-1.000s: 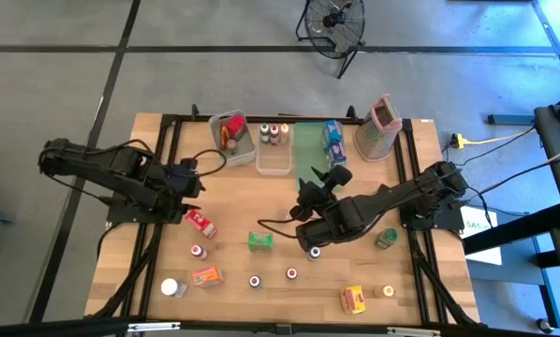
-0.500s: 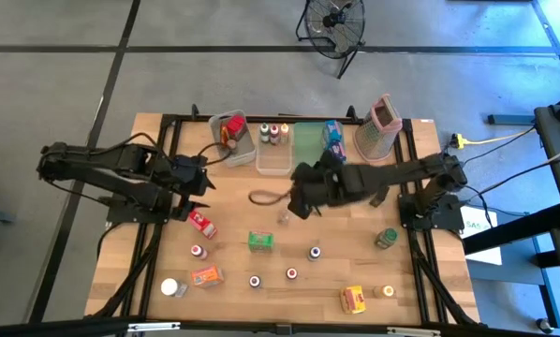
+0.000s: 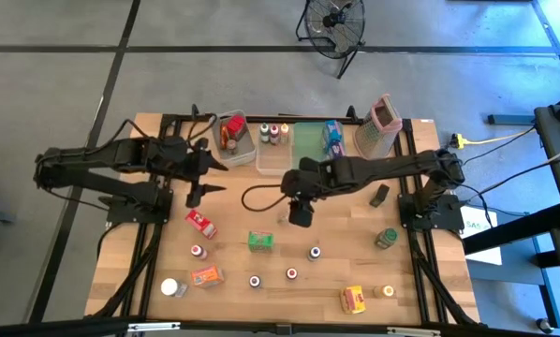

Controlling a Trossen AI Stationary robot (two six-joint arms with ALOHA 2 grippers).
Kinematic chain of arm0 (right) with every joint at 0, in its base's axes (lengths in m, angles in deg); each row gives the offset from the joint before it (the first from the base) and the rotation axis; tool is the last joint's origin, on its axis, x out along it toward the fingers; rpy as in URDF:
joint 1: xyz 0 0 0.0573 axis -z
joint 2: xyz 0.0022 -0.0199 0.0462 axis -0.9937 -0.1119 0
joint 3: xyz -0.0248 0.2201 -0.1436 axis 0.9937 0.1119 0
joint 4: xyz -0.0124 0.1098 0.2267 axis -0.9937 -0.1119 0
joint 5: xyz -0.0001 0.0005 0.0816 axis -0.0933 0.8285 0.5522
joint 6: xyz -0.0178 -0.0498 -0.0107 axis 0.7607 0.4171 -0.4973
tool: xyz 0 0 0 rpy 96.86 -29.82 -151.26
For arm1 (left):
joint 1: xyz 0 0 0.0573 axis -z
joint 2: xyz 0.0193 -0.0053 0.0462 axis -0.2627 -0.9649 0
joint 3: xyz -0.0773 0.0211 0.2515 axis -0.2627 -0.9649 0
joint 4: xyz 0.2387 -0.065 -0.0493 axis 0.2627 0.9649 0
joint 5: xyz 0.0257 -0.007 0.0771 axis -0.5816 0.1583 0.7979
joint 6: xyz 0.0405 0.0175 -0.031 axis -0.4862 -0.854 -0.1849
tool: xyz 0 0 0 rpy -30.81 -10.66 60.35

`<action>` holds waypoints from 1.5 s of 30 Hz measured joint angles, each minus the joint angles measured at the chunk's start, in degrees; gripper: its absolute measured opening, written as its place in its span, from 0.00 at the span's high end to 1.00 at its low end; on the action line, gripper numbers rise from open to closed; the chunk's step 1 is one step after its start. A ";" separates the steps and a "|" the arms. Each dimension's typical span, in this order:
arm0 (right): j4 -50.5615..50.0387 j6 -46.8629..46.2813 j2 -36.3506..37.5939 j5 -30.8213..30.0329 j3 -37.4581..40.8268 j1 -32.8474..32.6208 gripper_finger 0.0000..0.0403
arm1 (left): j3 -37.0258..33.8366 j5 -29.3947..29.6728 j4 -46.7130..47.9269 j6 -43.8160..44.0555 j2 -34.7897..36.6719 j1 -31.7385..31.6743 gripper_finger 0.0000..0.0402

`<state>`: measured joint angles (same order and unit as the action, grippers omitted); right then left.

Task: Pick & Place Kitchen Items
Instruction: Put the brown seasoning bottle into the gray bin

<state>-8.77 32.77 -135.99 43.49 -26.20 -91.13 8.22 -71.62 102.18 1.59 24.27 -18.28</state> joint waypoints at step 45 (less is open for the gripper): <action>31.38 7.37 -5.78 5.86 22.30 -0.32 0.44 | 0.00 -0.13 -3.02 4.70 -0.04 -1.46 0.36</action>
<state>22.61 40.13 -141.77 49.35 -3.90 -91.45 8.22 -71.75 99.15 6.29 24.23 -19.74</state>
